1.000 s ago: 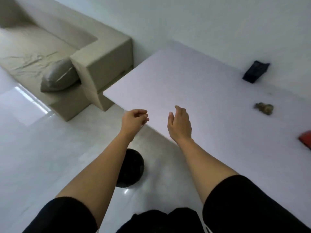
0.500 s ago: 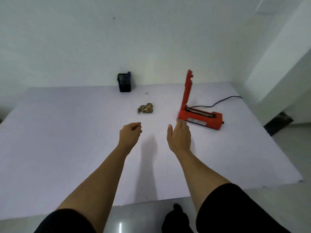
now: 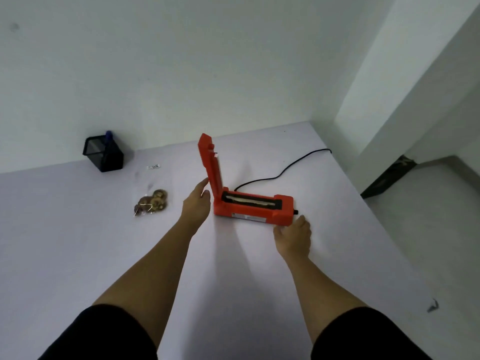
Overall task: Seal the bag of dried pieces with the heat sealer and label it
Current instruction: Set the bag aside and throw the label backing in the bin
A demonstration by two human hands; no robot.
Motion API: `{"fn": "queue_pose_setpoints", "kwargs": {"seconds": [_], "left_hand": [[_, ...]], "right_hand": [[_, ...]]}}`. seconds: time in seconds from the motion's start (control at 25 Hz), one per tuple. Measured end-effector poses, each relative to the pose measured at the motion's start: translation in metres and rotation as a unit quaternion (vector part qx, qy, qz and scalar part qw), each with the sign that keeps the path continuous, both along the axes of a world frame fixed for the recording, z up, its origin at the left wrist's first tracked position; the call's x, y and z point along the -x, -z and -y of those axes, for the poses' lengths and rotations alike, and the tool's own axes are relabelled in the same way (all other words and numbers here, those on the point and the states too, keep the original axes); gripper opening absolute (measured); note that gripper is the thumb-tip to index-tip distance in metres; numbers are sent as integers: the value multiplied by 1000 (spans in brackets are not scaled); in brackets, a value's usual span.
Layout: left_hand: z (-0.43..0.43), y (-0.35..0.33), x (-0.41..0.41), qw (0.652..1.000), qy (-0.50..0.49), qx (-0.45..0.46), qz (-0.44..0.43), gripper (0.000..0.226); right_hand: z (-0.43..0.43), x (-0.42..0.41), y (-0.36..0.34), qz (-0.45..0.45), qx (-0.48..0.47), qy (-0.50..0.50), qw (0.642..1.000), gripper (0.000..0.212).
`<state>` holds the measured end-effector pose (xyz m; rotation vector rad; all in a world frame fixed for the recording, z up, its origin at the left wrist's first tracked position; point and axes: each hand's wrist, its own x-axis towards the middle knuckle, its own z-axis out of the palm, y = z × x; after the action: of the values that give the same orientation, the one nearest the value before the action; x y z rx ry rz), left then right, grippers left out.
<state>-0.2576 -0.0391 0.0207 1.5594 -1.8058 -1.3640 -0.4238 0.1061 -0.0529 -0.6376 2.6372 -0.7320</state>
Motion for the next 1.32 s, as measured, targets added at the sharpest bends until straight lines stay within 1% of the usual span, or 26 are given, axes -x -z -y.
{"fn": "queue_pose_setpoints", "kwargs": {"seconds": [0.04, 0.12, 0.16, 0.24, 0.32, 0.36, 0.4, 0.44, 0.48, 0.52, 0.56, 0.6, 0.68, 0.84, 0.96, 1.12, 1.16, 1.32], "left_hand": [[3, 1, 5, 1000, 19, -2, 1, 45], [5, 9, 11, 999, 43, -9, -21, 42], [6, 14, 14, 998, 56, -11, -32, 39], [7, 24, 20, 996, 89, -3, -26, 34], [9, 31, 30, 994, 107, 32, -6, 28], [10, 34, 33, 996, 86, 40, -3, 23], [12, 38, 35, 999, 44, 27, -6, 23], [12, 39, 36, 1000, 0, -11, -12, 33], [15, 42, 36, 997, -36, -62, -17, 48], [18, 45, 37, 992, -55, -108, -18, 61], [22, 50, 38, 989, -58, -135, -14, 70], [27, 53, 39, 988, -58, -141, -8, 73], [41, 55, 46, 990, -62, -130, -5, 71], [78, 59, 65, 988, -91, -120, -22, 64], [112, 63, 82, 982, -127, -133, -50, 55], [154, 65, 104, 978, -152, -115, -81, 49], [163, 66, 108, 979, -151, -110, -86, 51], [194, 68, 122, 979, -154, -96, -94, 72]], "right_hand": [[1, 3, 7, 35, 8, -2, 999, 72], [2, 2, 18, 64, 46, -24, 997, 64], [3, 1, 21, 66, 59, -29, 996, 61], [4, 0, 22, 61, 73, -22, 995, 58], [6, 4, 24, 46, 81, -16, 996, 54], [7, 7, 26, 40, 83, -15, 996, 52], [8, 9, 28, 34, 89, -19, 995, 51], [11, 13, 28, 31, 95, -21, 995, 49], [16, 17, 29, 30, 104, -24, 994, 49], [21, 22, 29, 35, 111, -25, 993, 49], [26, 27, 29, 39, 118, -30, 992, 49], [33, 33, 28, 42, 121, -37, 991, 50], [50, 48, 29, 42, 123, -63, 990, 52], [101, 86, 28, 74, 106, -122, 984, 59], [138, 109, 23, 116, 114, -137, 977, 62], [182, 137, 23, 146, 114, -184, 965, 71], [191, 143, 23, 152, 111, -195, 963, 74], [224, 160, 26, 165, 107, -219, 956, 81]]}}
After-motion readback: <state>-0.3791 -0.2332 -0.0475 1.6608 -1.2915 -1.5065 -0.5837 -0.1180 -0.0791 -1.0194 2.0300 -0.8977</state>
